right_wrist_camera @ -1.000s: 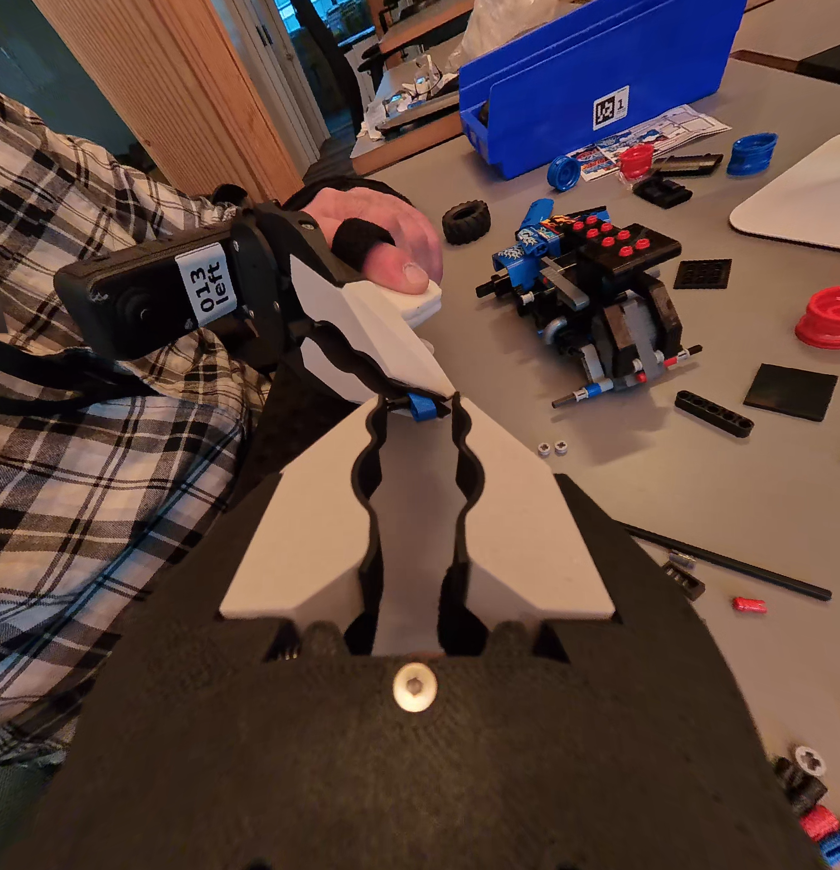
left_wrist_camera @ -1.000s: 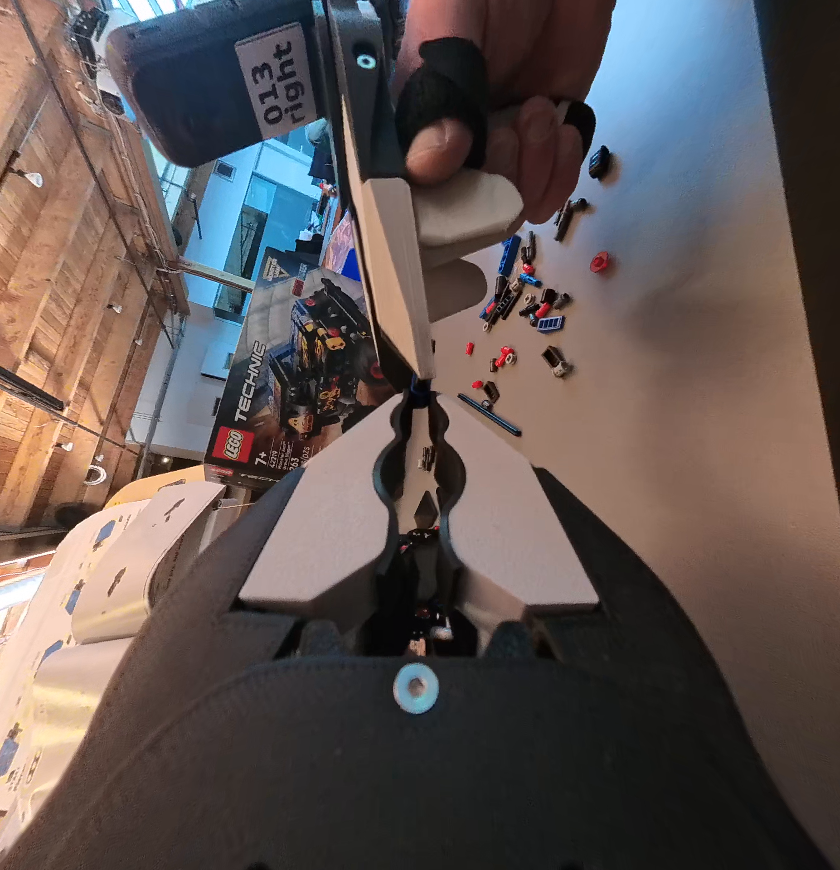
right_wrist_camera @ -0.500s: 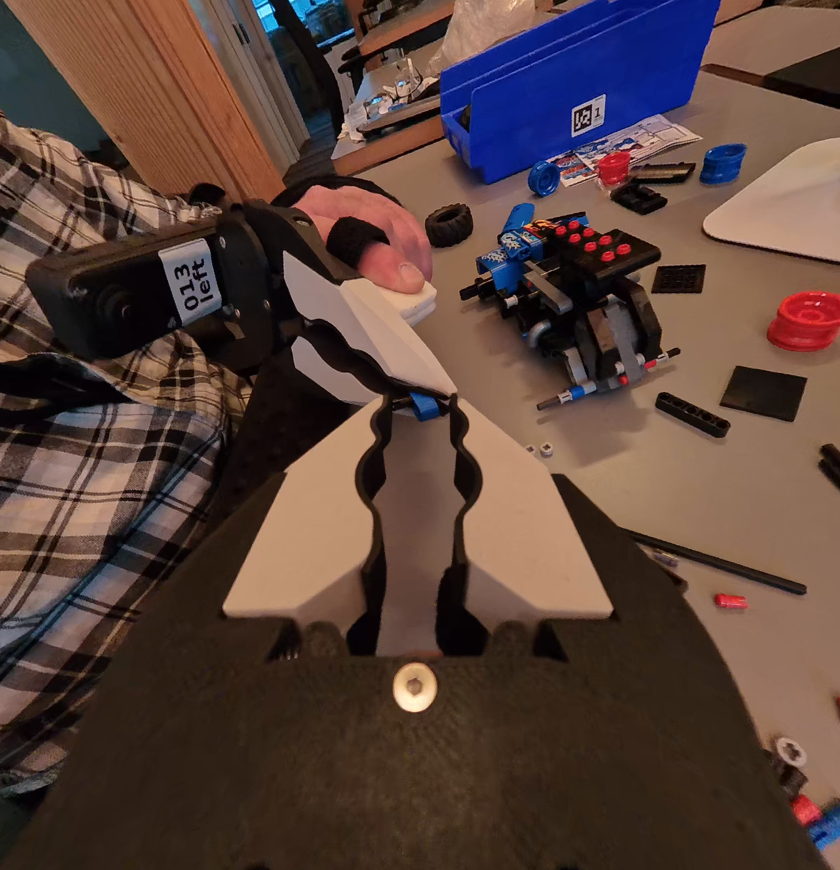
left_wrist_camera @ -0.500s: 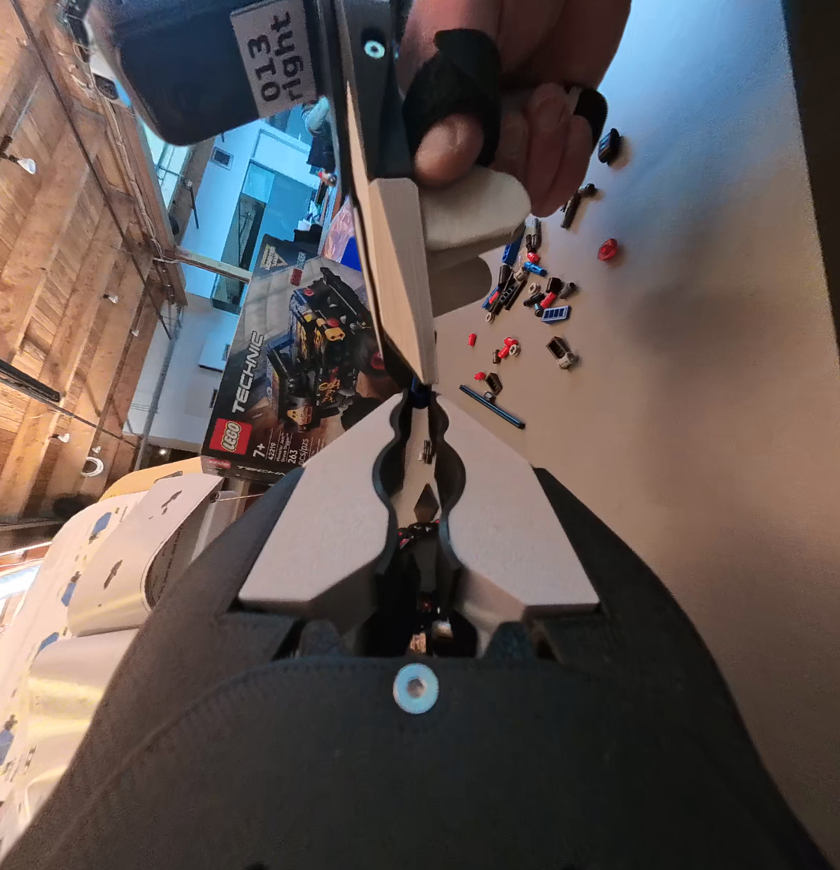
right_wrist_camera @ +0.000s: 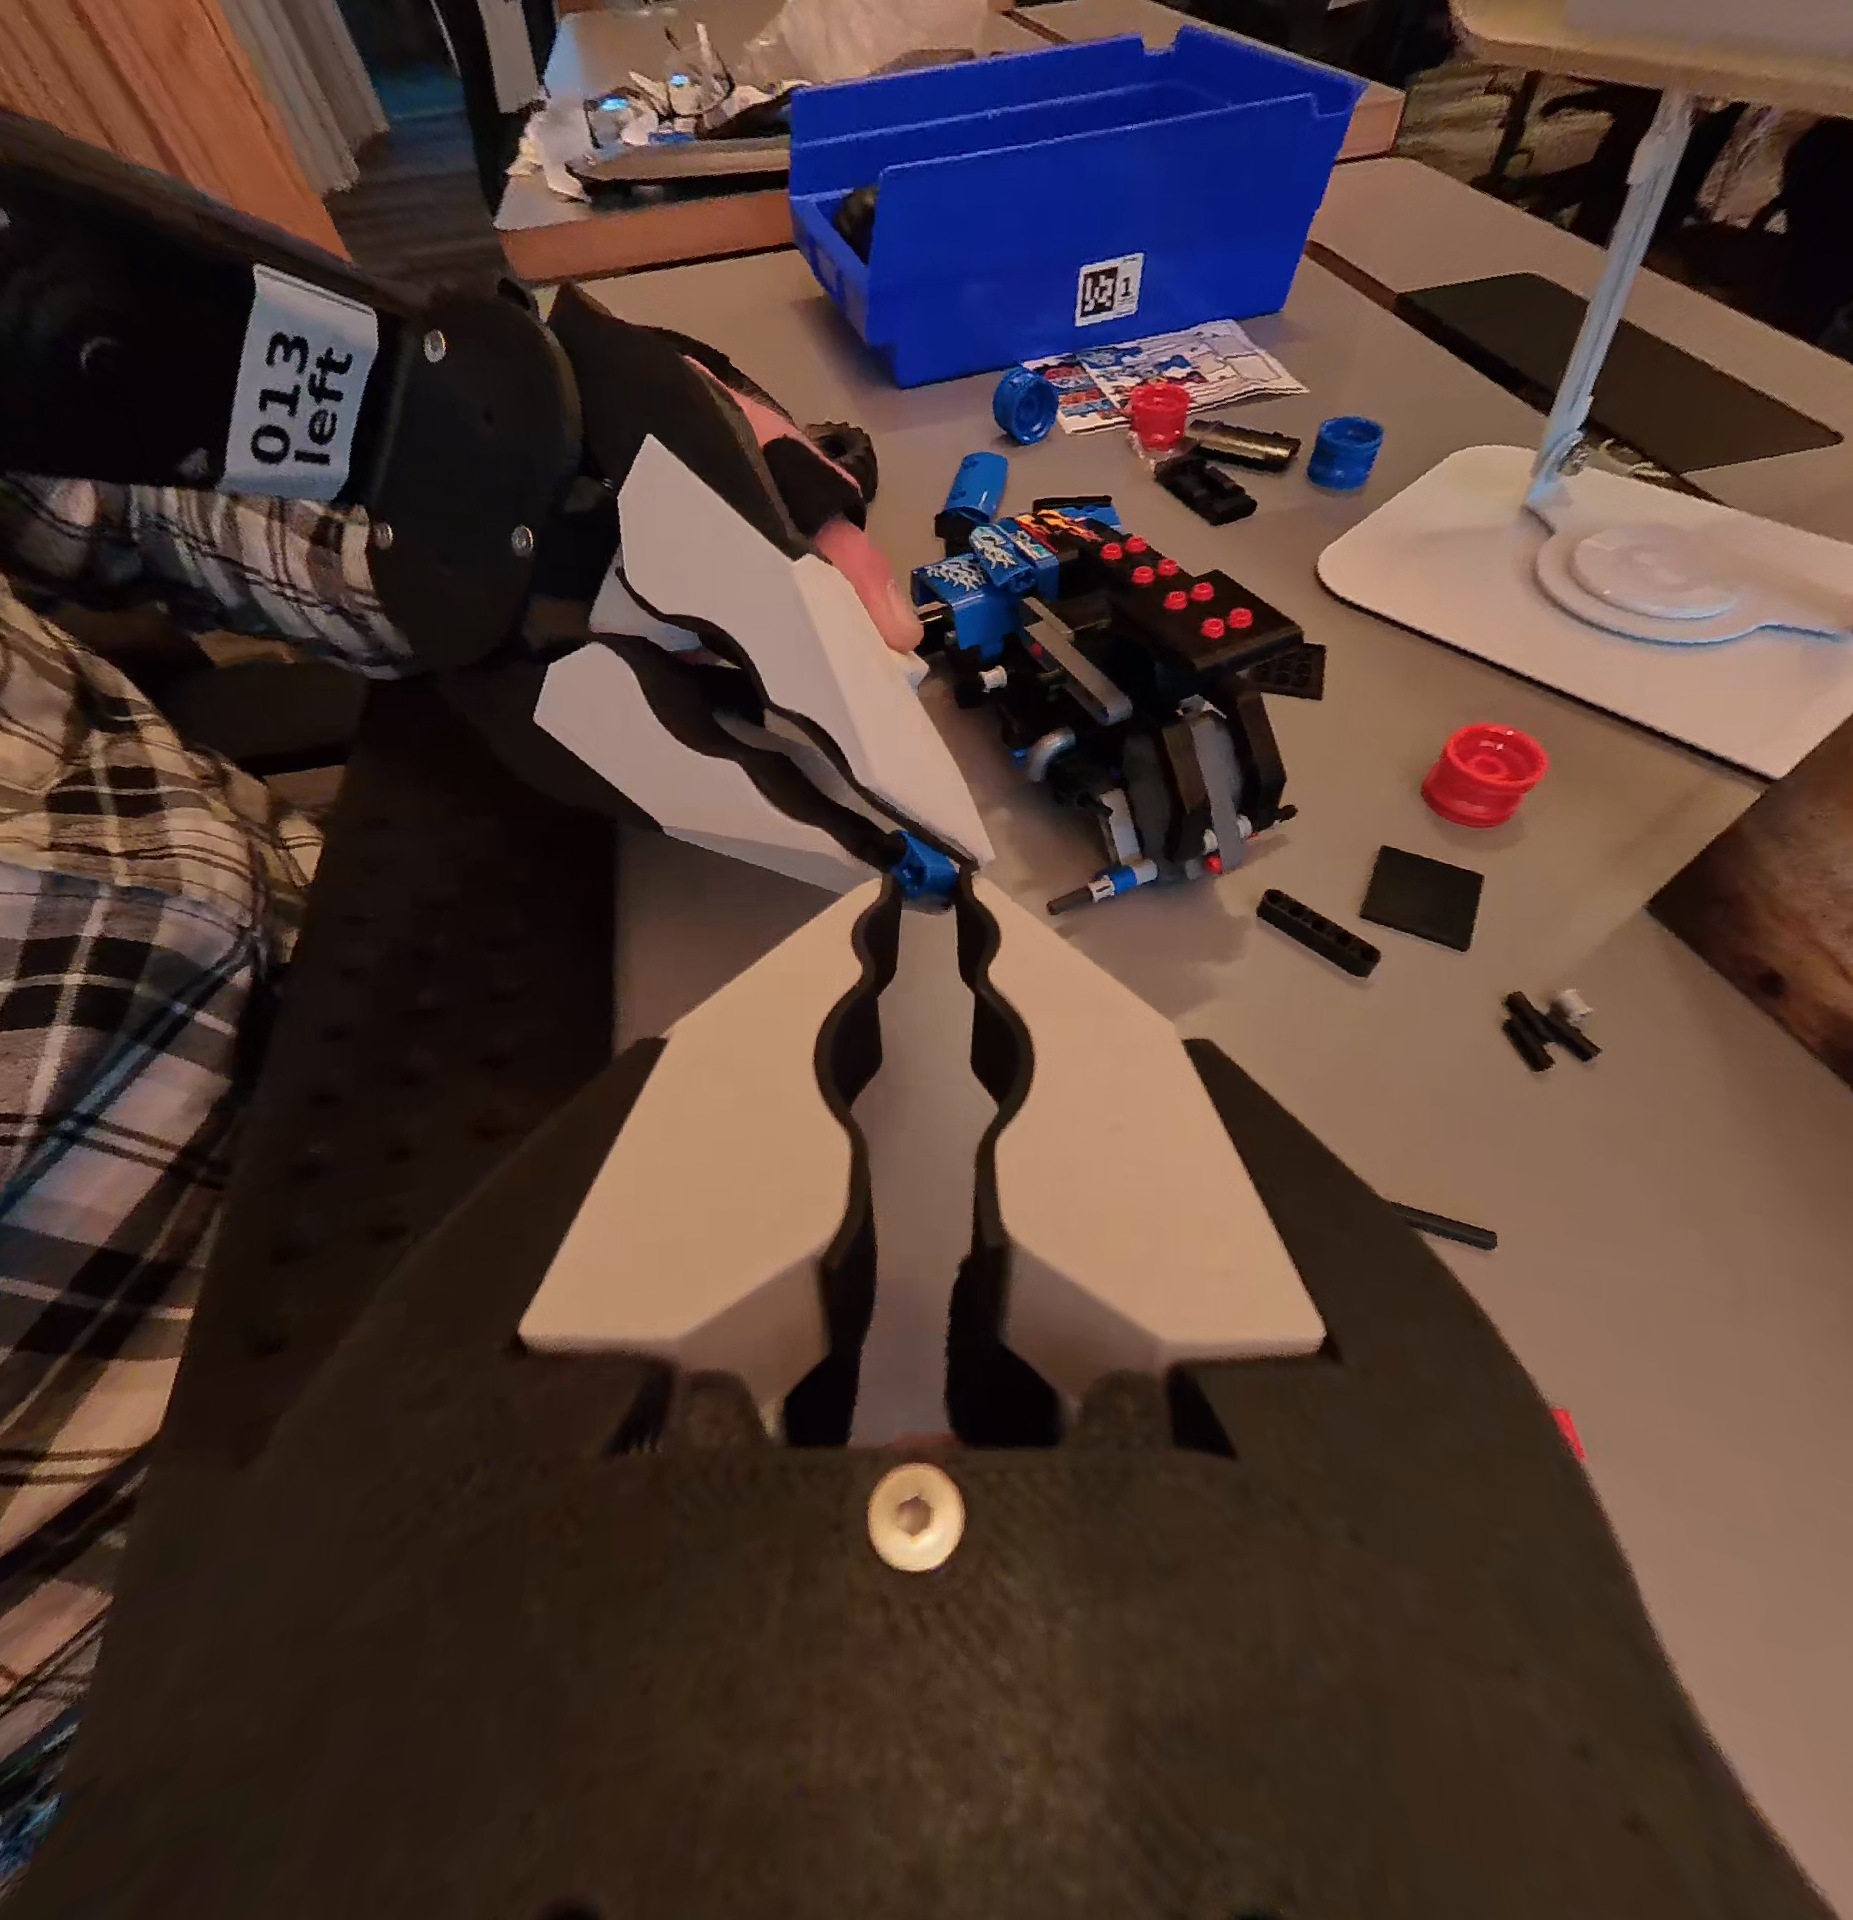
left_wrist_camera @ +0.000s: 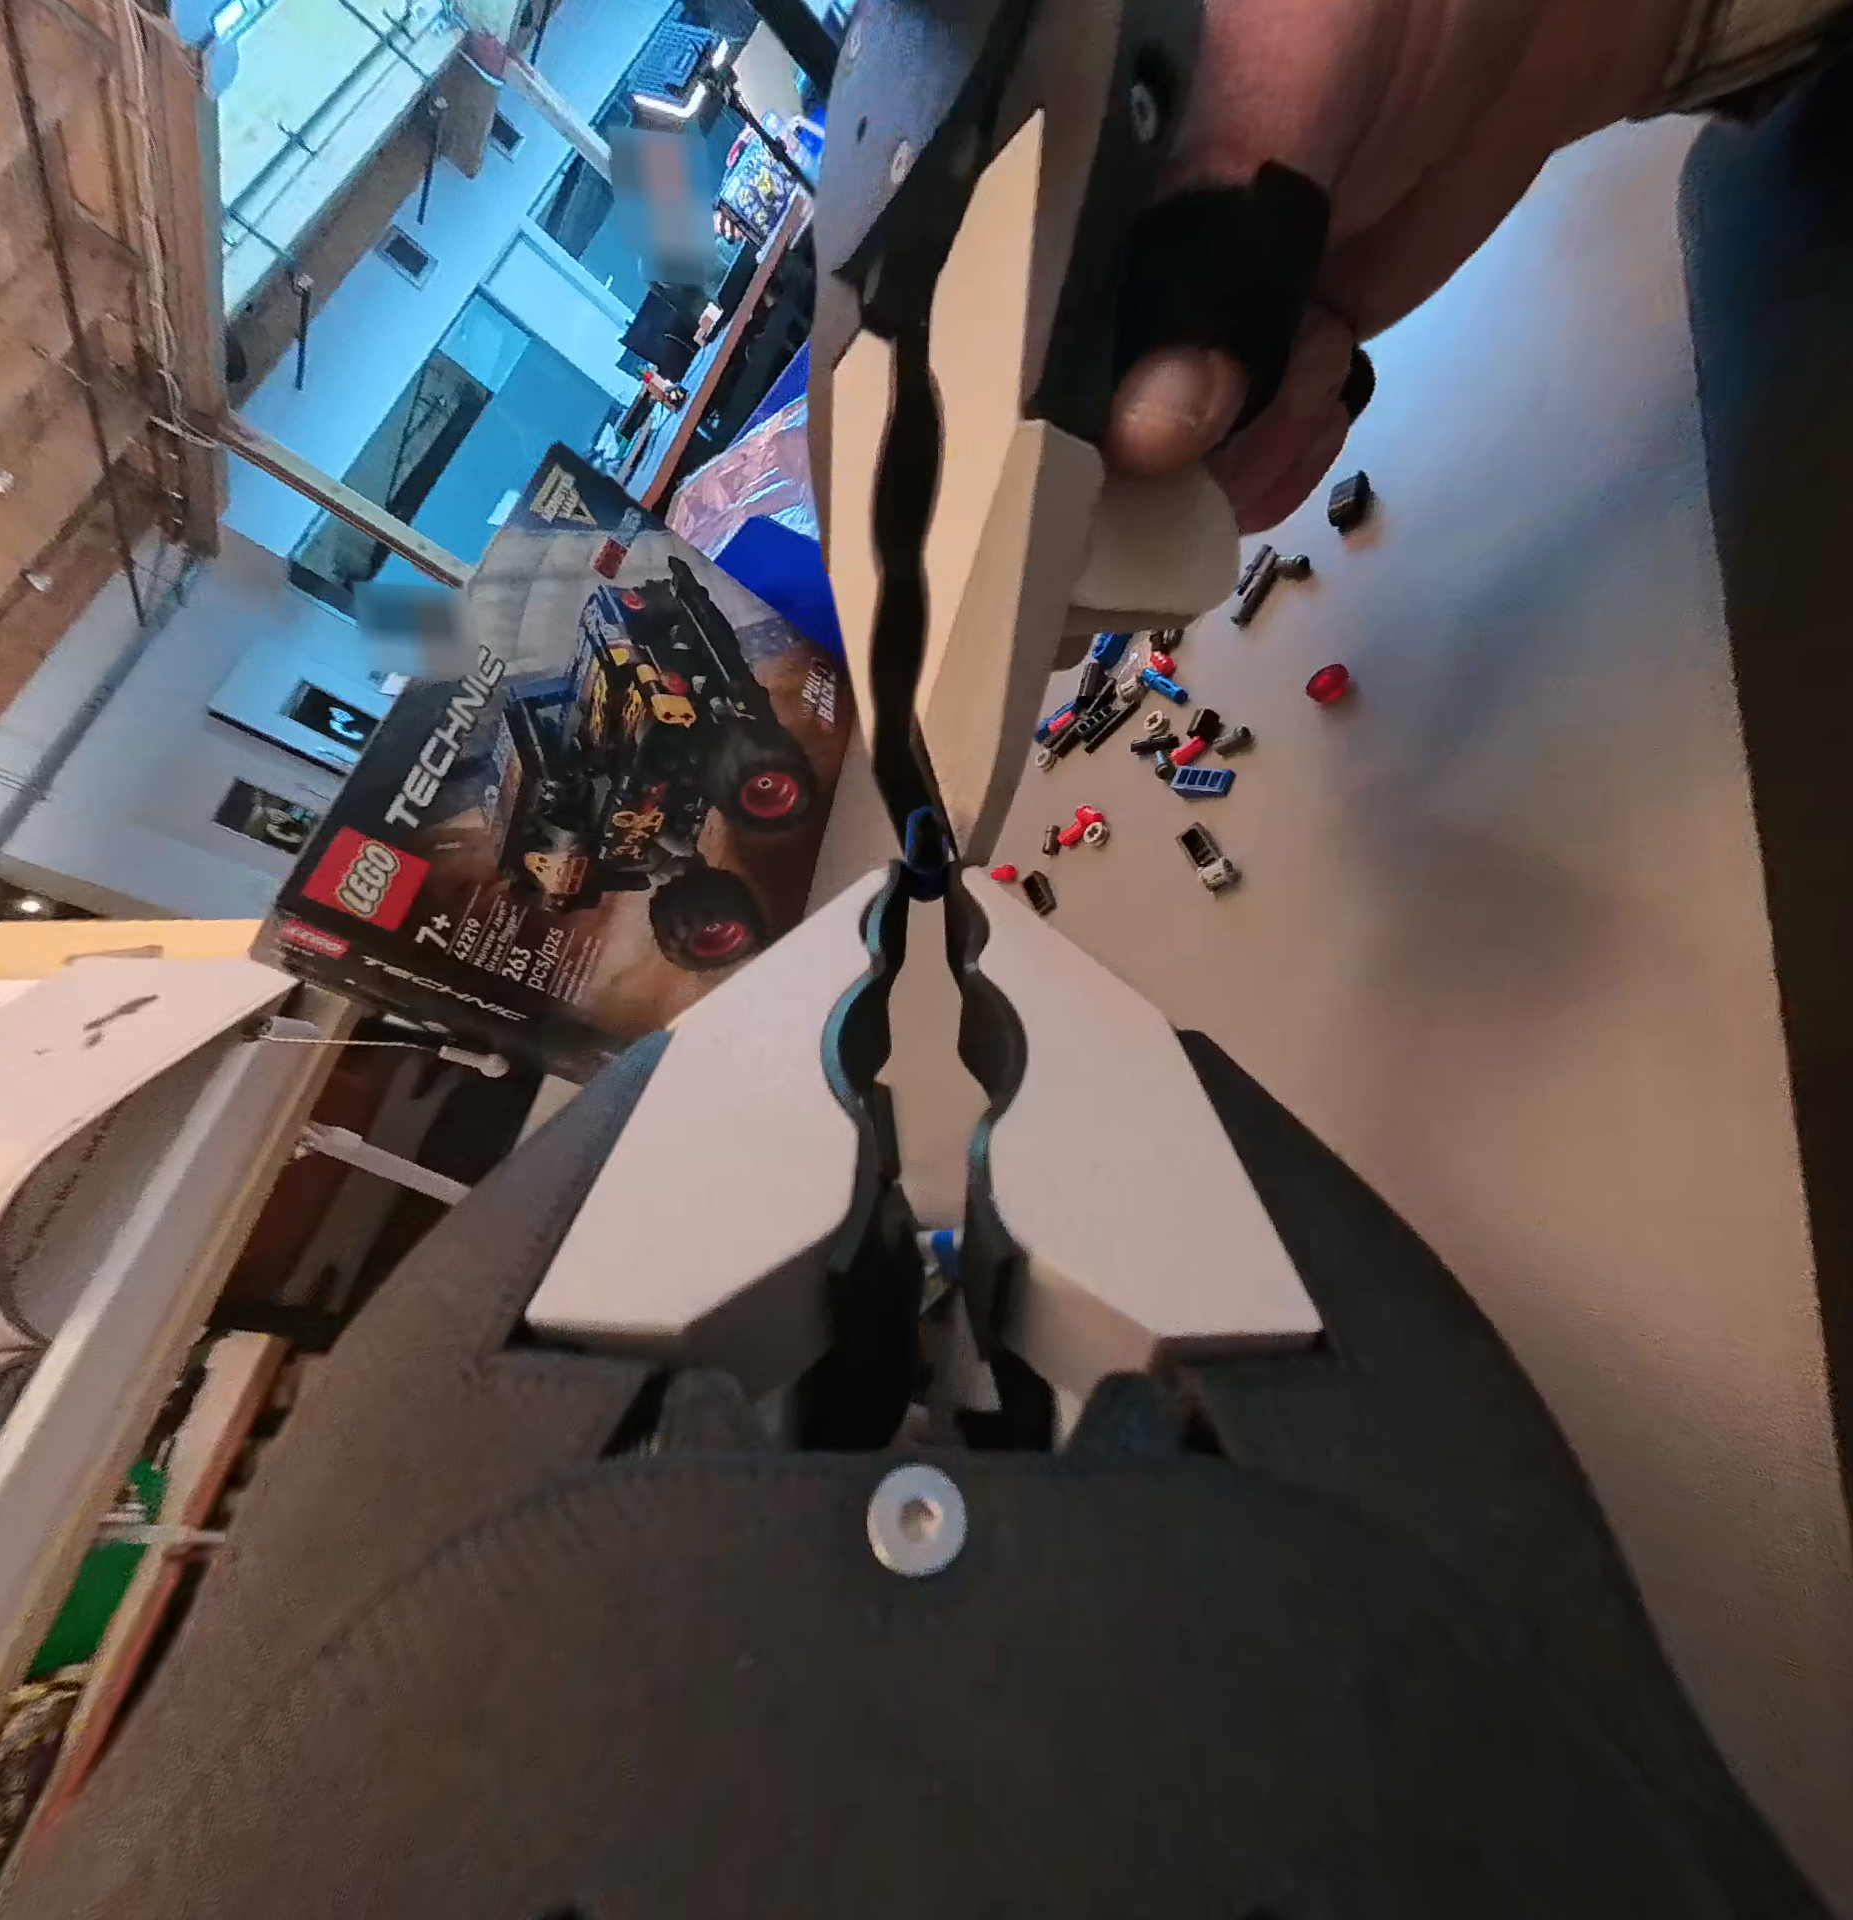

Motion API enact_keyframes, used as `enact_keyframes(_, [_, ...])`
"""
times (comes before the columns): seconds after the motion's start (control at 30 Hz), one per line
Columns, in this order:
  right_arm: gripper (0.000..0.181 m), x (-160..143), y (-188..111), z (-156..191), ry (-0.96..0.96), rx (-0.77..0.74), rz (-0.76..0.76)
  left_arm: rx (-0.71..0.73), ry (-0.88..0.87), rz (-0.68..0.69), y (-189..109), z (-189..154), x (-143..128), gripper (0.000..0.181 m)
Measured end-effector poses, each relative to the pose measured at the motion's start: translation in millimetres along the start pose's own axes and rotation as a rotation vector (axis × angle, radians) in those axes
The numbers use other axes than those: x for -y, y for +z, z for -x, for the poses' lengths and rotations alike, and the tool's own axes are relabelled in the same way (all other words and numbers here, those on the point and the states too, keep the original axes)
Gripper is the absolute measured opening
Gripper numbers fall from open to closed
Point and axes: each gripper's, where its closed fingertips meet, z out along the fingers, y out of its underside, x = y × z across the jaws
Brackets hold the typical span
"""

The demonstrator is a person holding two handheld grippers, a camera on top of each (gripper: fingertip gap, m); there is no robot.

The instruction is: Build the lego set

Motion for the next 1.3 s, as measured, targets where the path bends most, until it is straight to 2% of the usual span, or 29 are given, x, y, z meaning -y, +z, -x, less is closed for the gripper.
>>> enact_keyframes(0.4, [0.006,0,4,-6,-0.091,-0.115,0.007,-0.037,-0.102,-0.005,7,3,1,0.005])
enact_keyframes(0.7, [0.006,-2,3,-10,-0.082,-0.115,-0.010,-0.052,-0.151,0.007,10,4,-5,0.009])
enact_keyframes(1.0, [0.006,-10,3,-5,0.007,-0.034,-0.010,-0.065,-0.046,0.014,10,-5,-3,0.005])
enact_keyframes(1.3, [0.008,-18,1,-11,0.020,-0.051,0.013,-0.135,-0.149,0.044,13,-13,-11,0.004])
